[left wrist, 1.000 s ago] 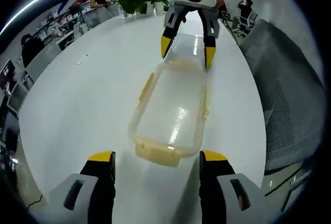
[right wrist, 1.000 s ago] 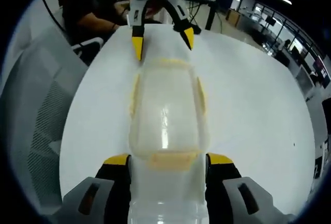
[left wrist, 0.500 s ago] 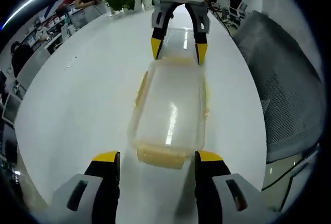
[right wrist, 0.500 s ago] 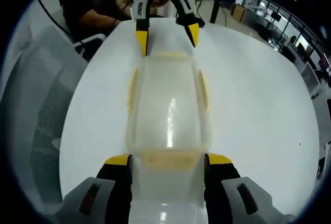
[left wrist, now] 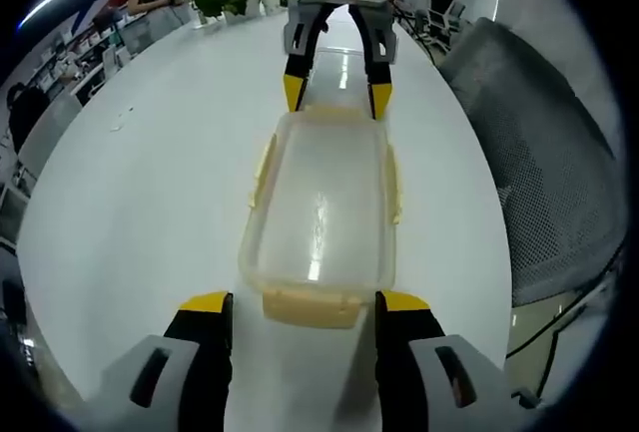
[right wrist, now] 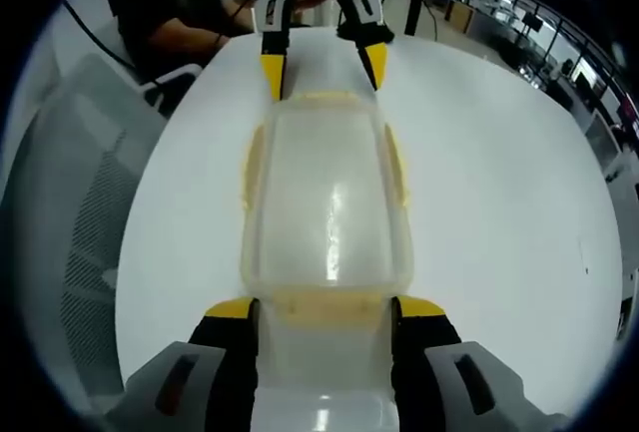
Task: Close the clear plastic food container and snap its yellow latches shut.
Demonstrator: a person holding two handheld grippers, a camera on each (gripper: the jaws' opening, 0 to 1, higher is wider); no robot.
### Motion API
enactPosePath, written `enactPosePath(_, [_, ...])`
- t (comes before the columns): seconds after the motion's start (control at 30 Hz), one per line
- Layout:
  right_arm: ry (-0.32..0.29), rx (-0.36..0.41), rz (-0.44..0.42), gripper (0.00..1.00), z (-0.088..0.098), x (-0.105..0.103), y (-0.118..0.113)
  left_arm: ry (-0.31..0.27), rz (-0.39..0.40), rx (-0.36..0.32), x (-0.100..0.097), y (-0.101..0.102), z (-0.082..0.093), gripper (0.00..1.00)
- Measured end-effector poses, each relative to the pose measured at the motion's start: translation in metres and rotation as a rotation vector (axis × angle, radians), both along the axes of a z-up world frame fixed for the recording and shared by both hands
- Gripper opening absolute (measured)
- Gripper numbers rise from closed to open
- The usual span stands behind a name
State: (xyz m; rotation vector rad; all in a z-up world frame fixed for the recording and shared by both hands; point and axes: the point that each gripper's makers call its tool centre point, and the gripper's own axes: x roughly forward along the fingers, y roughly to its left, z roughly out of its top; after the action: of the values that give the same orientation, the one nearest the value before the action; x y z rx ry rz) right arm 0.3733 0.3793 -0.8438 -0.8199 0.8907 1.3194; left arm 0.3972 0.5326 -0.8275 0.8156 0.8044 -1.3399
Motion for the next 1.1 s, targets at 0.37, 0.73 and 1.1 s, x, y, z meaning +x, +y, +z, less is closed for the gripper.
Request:
enactPosePath(0.37, [-0.001,0.000,0.010,0.48,0.001,0.003,-0.001,0.064,-0.043,0.007,-0.005,-0.004,-0.003,0.51])
enactPosePath(0.73, [0.002,-0.008,0.022,0.40,0.002,0.004,-0.003,0.108,-0.034,0.004,-0.010,-0.002,-0.005,0.45])
enactPosePath(1.1, [0.001,0.000,0.025,0.40,0.001,0.004,-0.003,0.122,-0.088,0.041,-0.016,0.001,-0.009,0.51])
